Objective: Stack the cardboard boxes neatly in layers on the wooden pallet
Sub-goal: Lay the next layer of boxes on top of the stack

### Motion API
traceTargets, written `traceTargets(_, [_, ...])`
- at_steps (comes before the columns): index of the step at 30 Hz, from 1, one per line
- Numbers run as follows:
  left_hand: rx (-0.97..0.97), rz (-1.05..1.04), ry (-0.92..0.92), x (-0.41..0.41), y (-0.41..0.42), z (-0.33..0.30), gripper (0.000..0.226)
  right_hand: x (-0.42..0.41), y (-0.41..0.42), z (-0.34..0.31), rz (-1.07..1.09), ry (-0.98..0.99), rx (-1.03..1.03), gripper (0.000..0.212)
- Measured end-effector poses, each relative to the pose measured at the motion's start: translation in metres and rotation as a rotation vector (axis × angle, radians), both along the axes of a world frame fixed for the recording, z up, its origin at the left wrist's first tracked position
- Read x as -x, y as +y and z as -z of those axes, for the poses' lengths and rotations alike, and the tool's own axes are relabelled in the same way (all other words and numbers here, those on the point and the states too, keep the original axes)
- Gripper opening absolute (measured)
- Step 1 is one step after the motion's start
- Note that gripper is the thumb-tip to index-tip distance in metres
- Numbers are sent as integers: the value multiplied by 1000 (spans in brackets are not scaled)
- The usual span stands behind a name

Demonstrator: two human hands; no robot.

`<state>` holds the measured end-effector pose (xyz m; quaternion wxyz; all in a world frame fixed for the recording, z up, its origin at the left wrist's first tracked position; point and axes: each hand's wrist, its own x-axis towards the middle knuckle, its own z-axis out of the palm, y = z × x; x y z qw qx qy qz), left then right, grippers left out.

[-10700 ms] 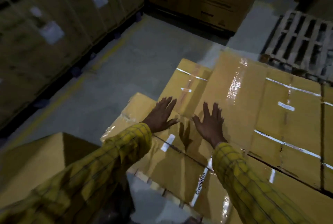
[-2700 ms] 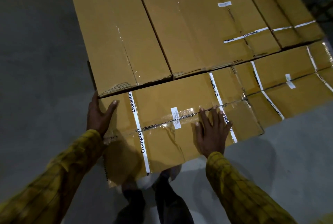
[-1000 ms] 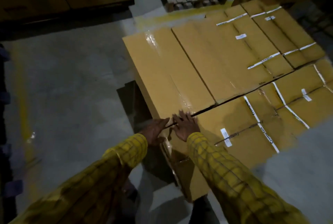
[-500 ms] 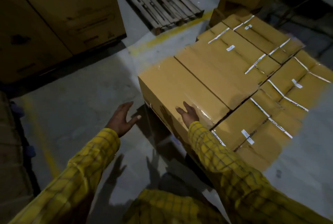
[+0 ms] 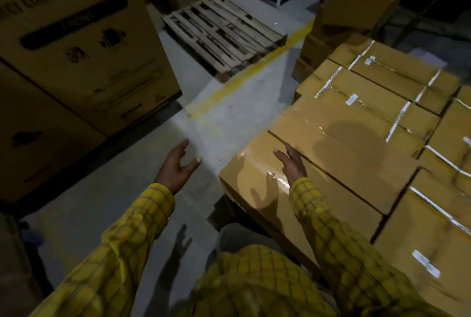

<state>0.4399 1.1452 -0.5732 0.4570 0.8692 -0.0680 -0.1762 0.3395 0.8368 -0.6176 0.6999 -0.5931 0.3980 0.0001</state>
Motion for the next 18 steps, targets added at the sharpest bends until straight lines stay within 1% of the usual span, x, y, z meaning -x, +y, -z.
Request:
traceTargets(1, [20,-3,22,-26,-6,-3,71,-22,-2,-5,29,-20,-13,97])
traceTargets(4, [83,28,54,-95,-28,-10,70,-75,-10,-29,105,-65,-19,76])
traceTargets(5, [108,32,77,-117,-36,-15,71,-92,-14,-37,135,-69,-27,76])
traceTargets(8, [184,63,145,-185,-58,-31,85,-144,-27,-58,239,-72,-31,94])
traceTargets(10, [228,96,169,-232,-75,-38,86,-177,-39,-61,327,-86,-29,98])
traceTargets(11, [247,121,178,-256,-84,-39,83,-192,-41,-67,370,-89,-29,93])
traceTargets(14, [300,183,191,-328,-110,-31,63,-238,-43,-77,503,-133,-46,61])
traceTargets(15, [311,208,193,-354,-119,-29,59,-254,-44,-79,548,-143,-48,57])
traceTargets(16, [319,238,192,-380,-127,-27,57,-271,-45,-77,590,-149,-46,57])
traceTargets(18, [331,319,188,-428,-144,-25,55,-304,-46,-74,684,-160,-32,64])
